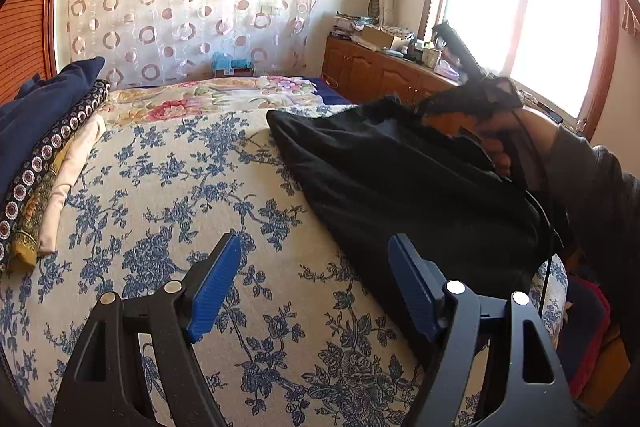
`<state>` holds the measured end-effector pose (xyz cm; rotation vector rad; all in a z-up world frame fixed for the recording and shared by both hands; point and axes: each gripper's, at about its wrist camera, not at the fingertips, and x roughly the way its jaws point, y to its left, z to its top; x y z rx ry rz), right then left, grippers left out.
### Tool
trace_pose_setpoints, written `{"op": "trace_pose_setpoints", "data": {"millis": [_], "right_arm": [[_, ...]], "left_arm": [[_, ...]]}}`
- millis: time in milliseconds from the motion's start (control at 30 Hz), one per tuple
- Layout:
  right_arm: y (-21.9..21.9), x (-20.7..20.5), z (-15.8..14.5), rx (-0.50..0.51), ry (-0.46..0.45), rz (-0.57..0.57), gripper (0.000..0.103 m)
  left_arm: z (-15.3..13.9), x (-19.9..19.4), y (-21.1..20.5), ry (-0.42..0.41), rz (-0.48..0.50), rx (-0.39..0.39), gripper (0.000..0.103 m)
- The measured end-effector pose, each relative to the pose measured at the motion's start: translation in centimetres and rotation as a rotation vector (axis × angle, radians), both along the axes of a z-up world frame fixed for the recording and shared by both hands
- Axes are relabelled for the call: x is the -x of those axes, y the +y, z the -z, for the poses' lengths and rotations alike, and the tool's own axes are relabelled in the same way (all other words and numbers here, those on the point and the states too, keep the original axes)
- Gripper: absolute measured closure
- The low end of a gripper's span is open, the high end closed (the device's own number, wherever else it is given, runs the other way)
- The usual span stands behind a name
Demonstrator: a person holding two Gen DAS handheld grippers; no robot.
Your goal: Fold small clothes
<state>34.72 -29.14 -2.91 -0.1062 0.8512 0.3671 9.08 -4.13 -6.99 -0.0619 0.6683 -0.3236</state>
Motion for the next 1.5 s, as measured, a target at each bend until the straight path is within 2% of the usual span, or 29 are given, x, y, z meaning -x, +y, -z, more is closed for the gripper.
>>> {"op": "trace_pose_setpoints", "data": {"millis": [67, 133, 167, 200, 233, 333, 500, 633, 833, 967, 1033, 1233, 1500], "right_arm": [[-1.3, -0.2, -1.6, -0.021, -0.061, 0.091, 0.095], [-2.0, 0.0, -2.3, 0.039, -0.105, 0.166, 0.092], [-2.0, 0.1, -2.5, 0.078, -0.116, 0.162, 0.081], [-2.1, 0.2, -2.5, 0.087, -0.110, 0.153, 0.073], [-2.5, 0.4, -2.5, 0.083, -0.104, 0.152, 0.061], [-3.5, 2.4, -3.0, 0.049, -0.113, 0.130, 0.059], [-5.0, 9.4, -2.3, 0.018, -0.124, 0.048, 0.056], [-7.1, 15.2, -0.4, -0.004, -0.125, 0.028, 0.041], [-10.0, 20.8, 1.6, -0.028, -0.113, 0.072, 0.040], [-10.2, 23.1, 1.5, -0.046, -0.116, 0.091, 0.040], [-9.9, 23.5, 1.5, -0.040, -0.121, 0.096, 0.040], [-9.8, 23.4, 2.7, -0.059, -0.091, 0.093, 0.038], [-9.9, 23.7, 3.5, -0.062, -0.059, 0.079, 0.038]], "left_arm": [[0.2, 0.0, -0.1, 0.015, 0.009, 0.003, 0.026], [0.4, -0.1, -0.3, 0.029, 0.016, 0.004, 0.026], [0.5, -0.2, -0.4, 0.036, 0.018, 0.002, 0.026], [0.6, -0.2, -0.5, 0.040, 0.022, -0.002, 0.026], [0.6, -0.2, -0.7, 0.042, 0.027, -0.006, 0.026], [0.7, -0.1, -1.0, 0.049, 0.034, -0.023, 0.026], [0.9, 0.1, -1.5, 0.063, 0.045, -0.036, 0.026], [1.0, 0.0, -1.8, 0.068, 0.052, -0.043, 0.026], [1.4, 0.0, -2.5, 0.094, 0.078, -0.063, 0.026], [1.7, 0.7, -3.1, 0.133, 0.149, -0.031, 0.027], [1.8, 1.1, -3.4, 0.153, 0.185, -0.019, 0.037], [2.3, 2.2, -4.5, 0.203, 0.252, -0.007, 0.055], [3.0, 2.5, -5.4, 0.229, 0.277, -0.017, 0.060]]}}
